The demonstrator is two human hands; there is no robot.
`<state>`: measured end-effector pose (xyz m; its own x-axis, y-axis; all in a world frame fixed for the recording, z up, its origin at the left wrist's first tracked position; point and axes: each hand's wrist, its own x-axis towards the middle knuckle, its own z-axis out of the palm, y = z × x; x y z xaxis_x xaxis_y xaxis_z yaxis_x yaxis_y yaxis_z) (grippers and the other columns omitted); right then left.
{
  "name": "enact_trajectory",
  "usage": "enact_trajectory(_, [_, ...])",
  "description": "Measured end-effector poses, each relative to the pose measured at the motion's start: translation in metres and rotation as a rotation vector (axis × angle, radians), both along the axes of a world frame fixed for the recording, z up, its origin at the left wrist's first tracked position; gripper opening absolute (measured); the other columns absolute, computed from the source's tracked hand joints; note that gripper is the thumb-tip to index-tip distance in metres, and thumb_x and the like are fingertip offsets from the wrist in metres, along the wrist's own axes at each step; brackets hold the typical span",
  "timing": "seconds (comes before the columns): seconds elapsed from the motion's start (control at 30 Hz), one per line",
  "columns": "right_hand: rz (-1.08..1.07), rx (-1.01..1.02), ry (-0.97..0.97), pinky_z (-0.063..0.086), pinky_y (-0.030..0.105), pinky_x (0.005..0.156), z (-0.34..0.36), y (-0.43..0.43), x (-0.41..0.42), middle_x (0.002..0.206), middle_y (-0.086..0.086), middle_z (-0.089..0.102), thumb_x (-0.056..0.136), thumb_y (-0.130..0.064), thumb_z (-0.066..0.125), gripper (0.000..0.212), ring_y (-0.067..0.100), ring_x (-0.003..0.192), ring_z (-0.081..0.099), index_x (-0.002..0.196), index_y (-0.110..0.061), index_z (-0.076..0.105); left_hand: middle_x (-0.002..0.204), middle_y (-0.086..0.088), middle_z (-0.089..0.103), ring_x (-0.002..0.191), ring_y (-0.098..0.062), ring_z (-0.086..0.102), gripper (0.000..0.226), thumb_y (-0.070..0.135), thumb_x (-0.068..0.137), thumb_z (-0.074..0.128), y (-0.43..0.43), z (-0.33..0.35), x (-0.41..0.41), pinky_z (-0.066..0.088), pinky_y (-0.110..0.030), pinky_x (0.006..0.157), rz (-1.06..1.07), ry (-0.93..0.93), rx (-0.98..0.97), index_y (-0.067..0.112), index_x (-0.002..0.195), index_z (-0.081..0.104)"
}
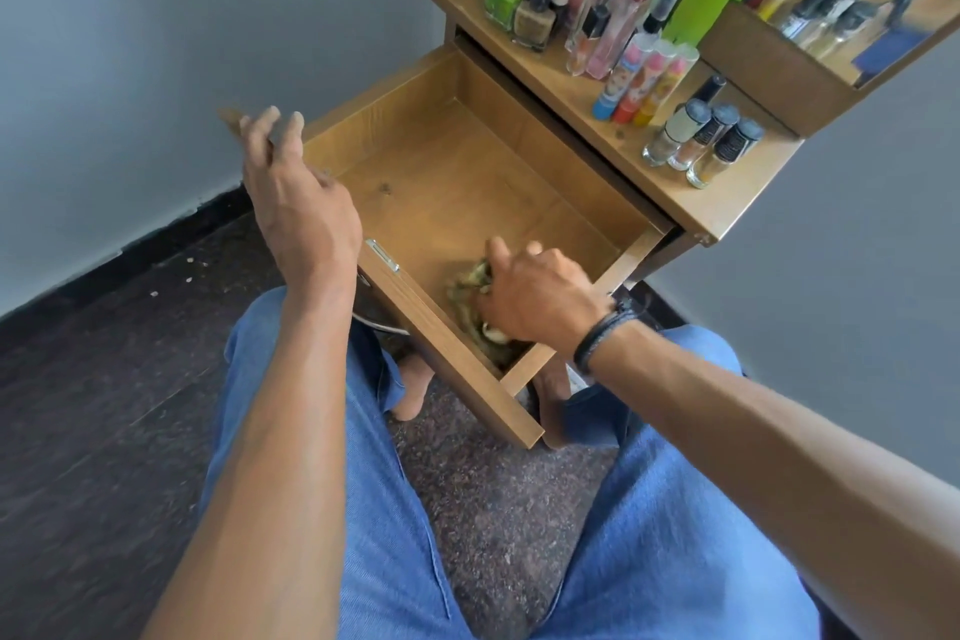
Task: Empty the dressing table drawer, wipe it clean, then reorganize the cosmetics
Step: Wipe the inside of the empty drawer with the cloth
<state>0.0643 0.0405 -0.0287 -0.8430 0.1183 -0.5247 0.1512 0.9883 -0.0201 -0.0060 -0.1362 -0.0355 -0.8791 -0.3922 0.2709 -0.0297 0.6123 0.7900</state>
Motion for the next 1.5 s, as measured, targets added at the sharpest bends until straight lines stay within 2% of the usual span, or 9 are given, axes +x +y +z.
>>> enact_trajectory(0.2, [-0.015,0.239,0.018,0.046,0.042,0.077,0.011,0.049,-0.026,0.132,0.018,0.052,0.103,-0.063,0.034,0.058,0.037,0.115,0.06,0.144,-0.022,0.037,0.154,-0.006,0.042,0.151,-0.022,0.028,0.055,-0.013,0.095,0.031,0.0,0.001,0.0,0.014,-0.004,0.114,0.002,-0.008,-0.004,0.002,0.143,0.053])
enact_trajectory(0.53, [0.112,0.282,-0.078,0.043,0.038,0.072,0.015,0.043,-0.03,0.119,0.016,0.06,0.097,-0.075,0.03,0.075,0.033,0.107,0.06,0.149,-0.022,0.028,0.153,-0.006,0.043,0.151,-0.022,0.027,0.055,-0.013,0.094,0.031,0.001,-0.002,-0.001,0.006,0.008,0.101,0.007,0.005,0.019,0.003,0.141,0.055])
enact_trajectory(0.67, [0.134,0.082,-0.111,0.041,0.033,0.052,0.0,-0.003,-0.01,0.089,0.006,0.057,0.096,-0.076,0.03,0.068,0.021,0.075,0.056,0.133,-0.019,0.037,0.152,-0.006,0.044,0.15,-0.023,0.03,0.056,-0.013,0.093,0.03,0.0,-0.004,-0.002,0.007,0.007,0.102,0.01,0.01,0.02,0.002,0.141,0.055])
enact_trajectory(0.93, [0.062,-0.263,-0.221,0.046,0.043,0.086,0.016,-0.007,-0.008,0.124,0.009,0.059,0.105,-0.058,0.033,0.055,0.029,0.105,0.057,0.135,-0.014,0.043,0.152,-0.004,0.043,0.151,-0.022,0.026,0.057,-0.013,0.094,0.03,0.002,-0.004,-0.004,0.023,-0.021,0.121,-0.005,0.006,0.012,0.004,0.142,0.054])
enact_trajectory(1.07, [-0.268,-0.663,-0.203,0.053,0.039,0.093,0.016,0.004,-0.009,0.116,0.006,0.068,0.106,-0.042,0.046,0.039,0.021,0.1,0.065,0.125,-0.009,0.054,0.151,-0.005,0.044,0.149,-0.023,0.032,0.058,-0.013,0.092,0.031,0.001,-0.004,-0.005,0.028,-0.026,0.121,-0.001,0.006,0.025,0.004,0.142,0.054])
enact_trajectory(1.17, [-0.565,-0.974,-0.118,0.059,0.032,0.082,0.024,0.018,-0.015,0.115,0.007,0.07,0.104,-0.036,0.054,0.033,0.018,0.098,0.069,0.125,-0.011,0.053,0.15,-0.005,0.045,0.148,-0.022,0.033,0.059,-0.013,0.091,0.03,0.0,-0.004,-0.004,0.029,-0.029,0.12,0.004,0.01,0.027,0.004,0.141,0.056])
enact_trajectory(1.33, [-0.131,-0.539,0.366,0.049,0.035,0.067,0.028,0.042,-0.029,0.108,0.007,0.065,0.105,-0.035,0.051,0.031,0.028,0.087,0.066,0.126,-0.012,0.044,0.149,-0.006,0.046,0.147,-0.024,0.035,0.058,-0.01,0.09,0.028,0.0,-0.006,-0.007,0.026,-0.026,0.121,0.005,0.024,0.041,0.003,0.139,0.056])
enact_trajectory(1.43, [0.15,-0.434,0.438,0.051,0.041,0.075,0.025,0.037,-0.025,0.124,0.013,0.065,0.102,-0.02,0.053,0.032,0.038,0.098,0.066,0.132,-0.012,0.046,0.15,-0.007,0.046,0.149,-0.024,0.032,0.057,-0.01,0.09,0.028,-0.001,-0.007,-0.007,0.021,-0.016,0.118,0.01,0.025,0.028,0.002,0.139,0.056])
enact_trajectory(1.5, [0.355,-0.424,0.311,0.056,0.044,0.095,0.015,0.03,-0.02,0.131,0.011,0.064,0.099,-0.017,0.058,0.042,0.032,0.107,0.068,0.14,-0.016,0.05,0.149,-0.007,0.046,0.148,-0.024,0.034,0.058,-0.008,0.089,0.028,-0.001,-0.007,-0.006,0.021,-0.014,0.117,0.004,0.035,0.027,0.001,0.139,0.056])
